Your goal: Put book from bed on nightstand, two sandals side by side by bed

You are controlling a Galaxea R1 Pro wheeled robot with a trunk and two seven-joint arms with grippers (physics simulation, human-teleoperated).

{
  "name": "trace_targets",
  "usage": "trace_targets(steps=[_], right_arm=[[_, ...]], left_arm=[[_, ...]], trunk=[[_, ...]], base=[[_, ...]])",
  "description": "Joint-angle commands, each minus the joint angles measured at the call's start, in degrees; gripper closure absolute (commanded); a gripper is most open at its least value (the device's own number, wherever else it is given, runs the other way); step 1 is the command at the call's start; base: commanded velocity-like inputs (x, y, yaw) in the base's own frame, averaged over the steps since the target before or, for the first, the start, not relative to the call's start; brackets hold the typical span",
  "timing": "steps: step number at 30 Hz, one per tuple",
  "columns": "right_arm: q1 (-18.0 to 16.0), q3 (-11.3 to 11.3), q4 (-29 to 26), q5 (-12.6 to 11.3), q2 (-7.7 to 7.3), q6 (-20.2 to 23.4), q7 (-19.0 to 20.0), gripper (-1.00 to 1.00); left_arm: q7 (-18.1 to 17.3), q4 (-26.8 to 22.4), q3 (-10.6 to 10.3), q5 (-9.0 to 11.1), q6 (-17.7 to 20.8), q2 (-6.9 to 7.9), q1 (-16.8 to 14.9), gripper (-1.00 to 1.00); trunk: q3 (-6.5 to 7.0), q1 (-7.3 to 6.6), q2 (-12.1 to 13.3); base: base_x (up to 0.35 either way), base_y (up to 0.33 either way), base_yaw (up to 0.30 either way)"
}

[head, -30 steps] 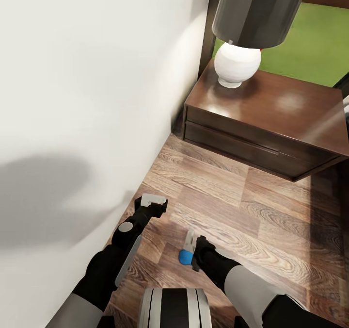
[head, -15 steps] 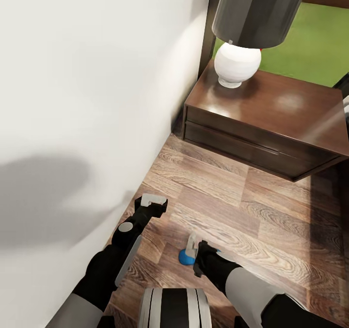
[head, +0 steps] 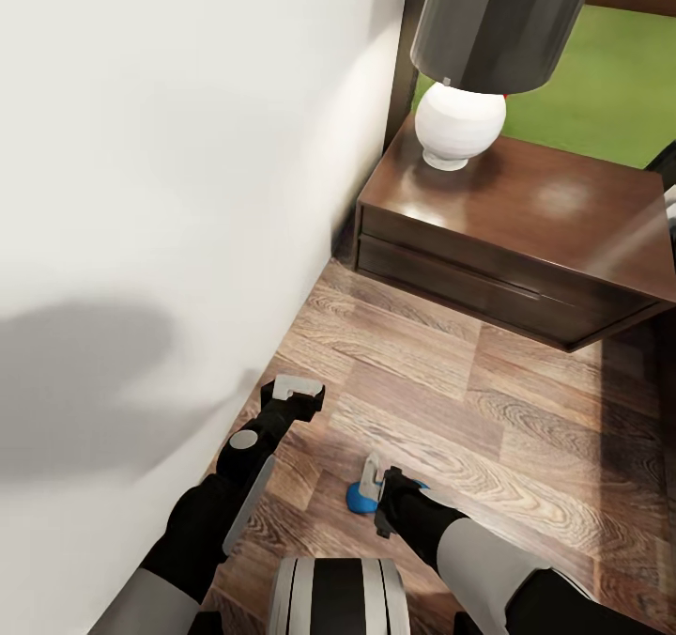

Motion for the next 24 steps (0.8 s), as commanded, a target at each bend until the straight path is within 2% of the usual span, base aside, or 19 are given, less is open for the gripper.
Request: trace_targets(steps=[1, 4, 10, 24], right_arm=[[-0.01, 0.03, -0.10, 0.60, 0.00, 0.20, 0.45, -1.00], [-0.01, -0.08, -0.09, 0.60, 0.00, 0.16, 0.45, -1.00], [-0.01, -0.21, 0.28, 0.60, 0.00, 0.06, 0.45, -1.00], [-0.01, -0.36, 0.95, 0.60, -0.15, -1.20, 0.45, -1.00]], left_arm=[[0.44, -0.08, -0.12, 0.44, 0.28, 0.02, -0.03, -1.00], [0.44, -0.08, -0.13, 0.44, 0.27, -0.02, -0.02, -1.00], [0.44, -0.08, -0.13, 0.44, 0.28, 0.00, -0.02, -1.00], [0.44, -0.08, -0.13, 0.44, 0.22, -0.06, -0.04, -1.00]], trunk=[[-0.03, -0.01, -0.01], [-0.03, -0.01, -0.01], [-1.36, 0.15, -0.09], [-1.36, 0.15, -0.09]], base=[[0.000, 0.000, 0.000], [0.000, 0.000, 0.000], [0.000, 0.000, 0.000], [0.000, 0.000, 0.000]])
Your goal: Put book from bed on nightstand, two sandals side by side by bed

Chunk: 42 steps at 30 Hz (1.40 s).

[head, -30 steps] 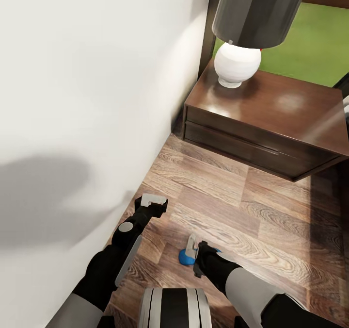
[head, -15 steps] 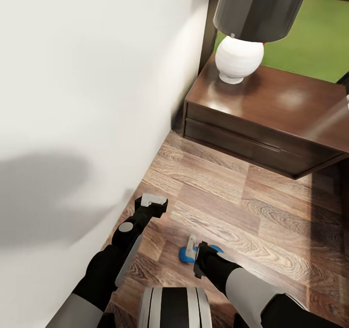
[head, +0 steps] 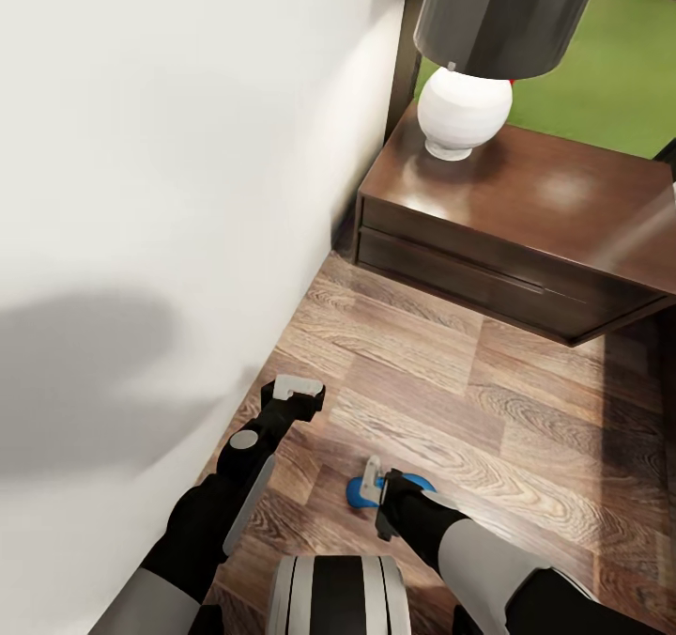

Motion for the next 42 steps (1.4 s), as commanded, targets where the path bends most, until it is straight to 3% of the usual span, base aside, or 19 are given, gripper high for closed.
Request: trace_targets(steps=[1, 42], right_arm=[[0.00, 0.06, -0.03, 0.60, -0.06, 0.14, 0.46, -1.00], [0.00, 0.04, 0.52, 0.63, -2.10, -0.39, 0.46, -1.00]], left_arm=[[0.44, -0.08, -0.12, 0.44, 0.28, 0.02, -0.02, -1.00], [0.51, 0.01, -0.28, 0.35, 0.17, 0.02, -0.01, -1.00]], trunk=[[-0.03, -0.01, -0.01], [-0.03, -0.01, -0.01]], base=[[0.000, 0.000, 0.000], [0.000, 0.000, 0.000]])
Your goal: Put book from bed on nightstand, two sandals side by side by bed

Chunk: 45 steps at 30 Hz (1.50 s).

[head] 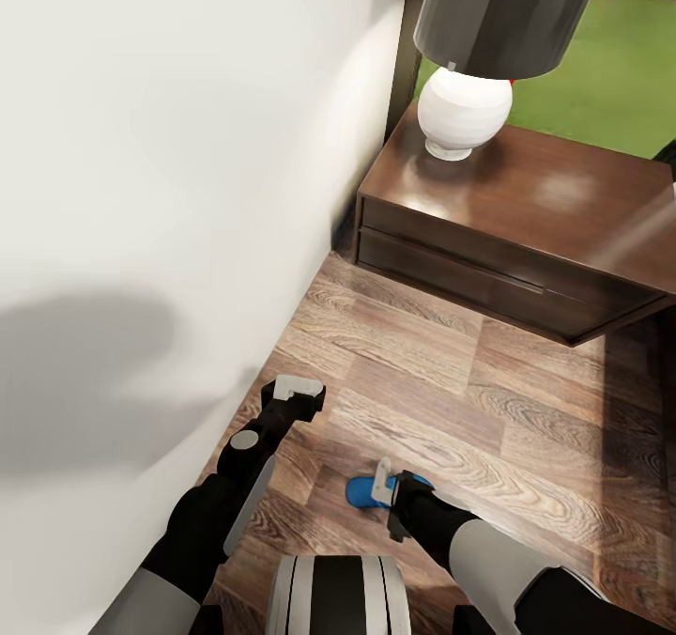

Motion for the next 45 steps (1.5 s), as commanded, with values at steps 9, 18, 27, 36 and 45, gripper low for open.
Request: trace_targets(steps=[9, 18, 27, 36, 45], right_arm=[[0.00, -0.02, -0.17, 0.65, -0.06, 0.25, 0.52, -1.00], [0.00, 0.04, -0.29, 0.72, 0.01, 0.29, 0.69, -1.00], [0.00, 0.60, -0.30, 1.23, -0.02, 0.22, 1.75, -1.00], [0.00, 0.67, -0.37, 1.22, -0.03, 0.21, 2.00, -1.00], [0.00, 0.56, -0.43, 1.02, -0.03, 0.21, 2.04, -1.00]], left_arm=[[0.45, -0.07, -0.14, 0.43, 0.28, 0.02, -0.03, -1.00], [0.46, -0.07, -0.14, 0.43, 0.28, 0.02, -0.04, -1.00], [0.47, -0.07, -0.14, 0.43, 0.28, 0.02, -0.03, -1.00], [0.45, -0.07, -0.14, 0.43, 0.25, 0.02, -0.04, -1.00], [0.46, -0.07, -0.17, 0.43, 0.20, 0.02, -0.04, -1.00]], trunk=[[-0.03, -0.01, -0.01], [-0.03, -0.01, -0.01], [-0.03, -0.01, -0.01], [-0.03, -0.01, -0.01], [-0.03, -0.01, -0.01]], base=[[0.000, 0.000, 0.000], [0.000, 0.000, 0.000], [0.000, 0.000, 0.000], [0.000, 0.000, 0.000], [0.000, 0.000, 0.000]])
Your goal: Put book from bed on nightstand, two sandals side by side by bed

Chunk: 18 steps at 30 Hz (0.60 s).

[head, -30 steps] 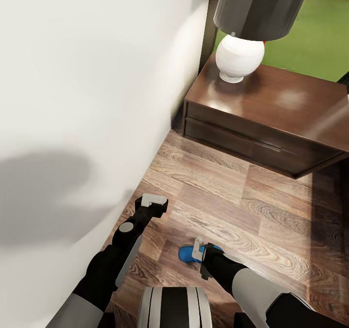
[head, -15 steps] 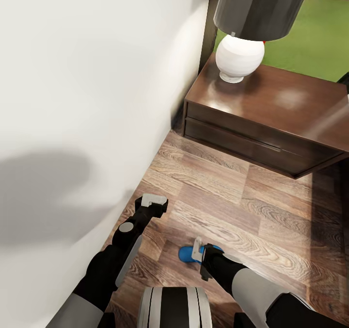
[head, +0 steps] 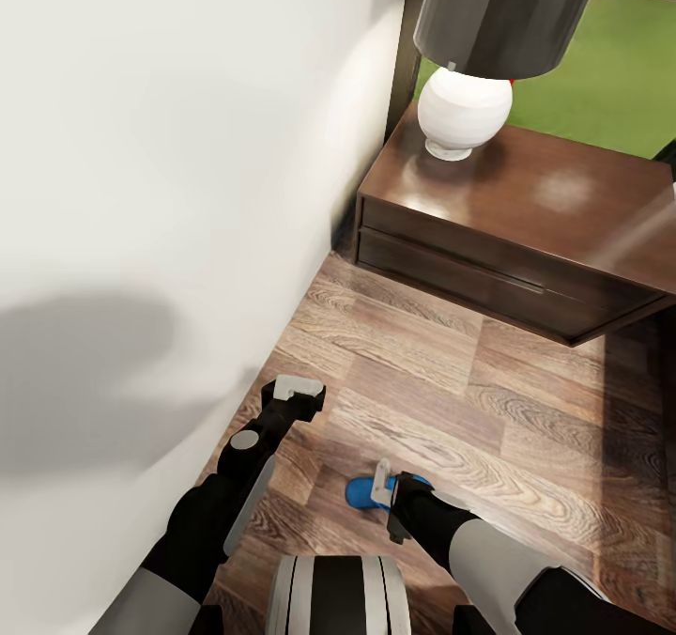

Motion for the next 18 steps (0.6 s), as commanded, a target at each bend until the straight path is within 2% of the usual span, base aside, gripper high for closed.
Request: trace_targets(steps=[1, 18], right_arm=[[0.00, 0.06, -0.14, 0.59, -0.01, 0.20, 0.46, -1.00], [0.00, -0.18, -0.45, 0.58, 0.05, 0.36, 0.46, -1.00]], left_arm=[[0.44, -0.08, -0.14, 0.43, 0.28, 0.02, -0.02, -1.00], [0.50, -0.08, -0.24, 0.42, 0.28, 0.02, -0.01, -1.00]], trunk=[[-0.03, -0.01, -0.01], [-0.03, -0.01, -0.01]], base=[[0.000, 0.000, 0.000], [0.000, 0.000, 0.000]])
